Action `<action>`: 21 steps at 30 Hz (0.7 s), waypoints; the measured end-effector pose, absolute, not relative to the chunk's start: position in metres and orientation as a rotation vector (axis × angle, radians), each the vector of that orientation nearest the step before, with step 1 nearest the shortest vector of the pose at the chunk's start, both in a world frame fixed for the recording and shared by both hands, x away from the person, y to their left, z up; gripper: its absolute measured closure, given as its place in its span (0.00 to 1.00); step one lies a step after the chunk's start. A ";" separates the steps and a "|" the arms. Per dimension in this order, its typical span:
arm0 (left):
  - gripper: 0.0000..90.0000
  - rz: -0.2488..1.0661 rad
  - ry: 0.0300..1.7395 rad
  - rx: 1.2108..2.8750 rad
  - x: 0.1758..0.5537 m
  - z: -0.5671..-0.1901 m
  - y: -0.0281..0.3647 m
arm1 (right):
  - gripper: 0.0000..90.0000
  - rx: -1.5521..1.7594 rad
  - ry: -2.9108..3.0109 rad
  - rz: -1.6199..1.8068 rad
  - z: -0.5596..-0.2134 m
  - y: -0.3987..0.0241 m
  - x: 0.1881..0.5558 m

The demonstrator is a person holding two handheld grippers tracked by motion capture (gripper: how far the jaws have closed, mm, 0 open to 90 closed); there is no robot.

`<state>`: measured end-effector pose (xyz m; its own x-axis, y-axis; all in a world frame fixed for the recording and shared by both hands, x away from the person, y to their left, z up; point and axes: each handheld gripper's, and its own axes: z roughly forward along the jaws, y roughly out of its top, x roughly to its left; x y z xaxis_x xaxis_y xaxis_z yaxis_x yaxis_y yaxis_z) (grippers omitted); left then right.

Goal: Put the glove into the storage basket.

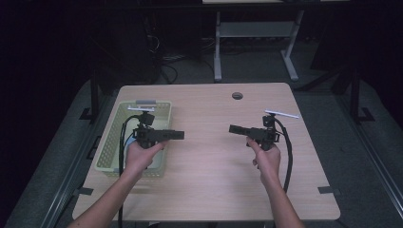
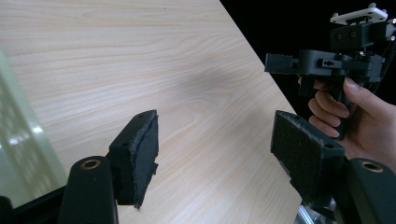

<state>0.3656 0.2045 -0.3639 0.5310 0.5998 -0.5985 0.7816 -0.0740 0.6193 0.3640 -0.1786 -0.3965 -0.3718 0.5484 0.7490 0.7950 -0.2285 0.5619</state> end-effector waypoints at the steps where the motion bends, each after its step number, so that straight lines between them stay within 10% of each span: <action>1: 0.35 -0.229 1.151 1.776 0.365 -0.364 0.203 | 0.40 -1.621 -1.796 -1.641 -0.397 -0.181 0.363; 21: 0.26 -0.263 1.076 1.857 0.354 -0.371 0.168 | 0.35 -1.694 -1.811 -1.605 -0.407 -0.220 0.349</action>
